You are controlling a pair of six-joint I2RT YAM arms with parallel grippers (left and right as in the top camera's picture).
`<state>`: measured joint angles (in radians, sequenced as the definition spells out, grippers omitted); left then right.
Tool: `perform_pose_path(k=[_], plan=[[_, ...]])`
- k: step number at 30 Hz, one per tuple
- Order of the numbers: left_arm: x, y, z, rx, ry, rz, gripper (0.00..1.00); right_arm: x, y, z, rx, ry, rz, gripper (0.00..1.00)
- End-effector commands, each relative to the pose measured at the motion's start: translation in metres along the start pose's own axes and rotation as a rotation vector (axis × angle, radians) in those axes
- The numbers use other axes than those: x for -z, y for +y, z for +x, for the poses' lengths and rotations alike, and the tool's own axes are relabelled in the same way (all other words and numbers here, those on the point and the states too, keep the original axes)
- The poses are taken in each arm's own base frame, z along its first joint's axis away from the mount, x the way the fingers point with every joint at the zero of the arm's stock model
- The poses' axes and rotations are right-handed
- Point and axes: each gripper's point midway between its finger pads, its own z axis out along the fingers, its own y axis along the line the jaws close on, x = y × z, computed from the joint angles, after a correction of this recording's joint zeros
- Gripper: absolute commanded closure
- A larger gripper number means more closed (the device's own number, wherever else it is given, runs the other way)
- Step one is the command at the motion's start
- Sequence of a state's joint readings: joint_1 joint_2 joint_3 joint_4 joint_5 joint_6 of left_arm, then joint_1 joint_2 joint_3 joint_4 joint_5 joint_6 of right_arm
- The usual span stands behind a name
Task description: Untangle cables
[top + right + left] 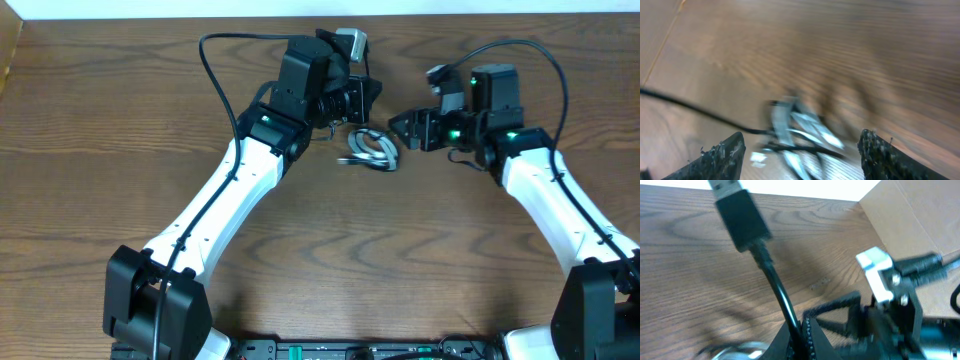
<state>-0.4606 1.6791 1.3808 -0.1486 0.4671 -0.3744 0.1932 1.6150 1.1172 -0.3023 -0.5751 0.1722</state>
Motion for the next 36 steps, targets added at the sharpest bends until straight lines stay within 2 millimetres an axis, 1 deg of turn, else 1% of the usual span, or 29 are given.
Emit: perform_pose_path(k=[1, 6, 11, 15, 17, 21, 26, 32, 34, 35, 36], plan=[[0.015, -0.007, -0.018, 0.052, -0.050, 0.023, 0.92, -0.006, 0.019, 0.004, 0.103, 0.022, -0.066, 0.32], [0.020, 0.005, -0.024, 0.130, -0.060, 0.010, 0.92, -0.007, 0.014, 0.005, 0.123, 0.022, -0.035, 0.33], [0.020, 0.004, -0.023, 0.138, -0.055, 0.016, 0.93, -0.009, 0.011, 0.008, 0.141, 0.030, -0.027, 0.35], [0.019, 0.007, -0.014, 0.155, -0.020, 0.004, 0.93, -0.017, 0.005, 0.014, 0.113, 0.051, -0.024, 0.39], [0.019, 0.012, -0.006, 0.174, 0.011, -0.019, 0.93, -0.022, 0.001, 0.018, 0.081, 0.064, -0.022, 0.40], [0.019, 0.030, 0.014, 0.217, 0.073, -0.109, 0.93, -0.029, -0.004, 0.023, 0.059, 0.080, -0.020, 0.41], [0.014, 0.054, 0.038, 0.247, 0.118, -0.193, 0.93, -0.030, -0.004, 0.019, 0.068, 0.067, -0.021, 0.41], [0.007, 0.080, 0.061, 0.268, 0.154, -0.286, 0.93, -0.030, -0.004, 0.019, 0.068, 0.066, -0.021, 0.41], [0.005, 0.091, 0.066, 0.269, 0.156, -0.330, 0.93, -0.030, -0.004, 0.019, 0.069, 0.066, -0.017, 0.41], [0.004, 0.105, 0.072, 0.269, 0.154, -0.385, 0.92, -0.030, -0.005, 0.019, 0.069, 0.066, -0.015, 0.40], [0.004, 0.111, 0.074, 0.268, 0.151, -0.414, 0.93, -0.030, -0.005, 0.019, 0.069, 0.066, -0.014, 0.41]])
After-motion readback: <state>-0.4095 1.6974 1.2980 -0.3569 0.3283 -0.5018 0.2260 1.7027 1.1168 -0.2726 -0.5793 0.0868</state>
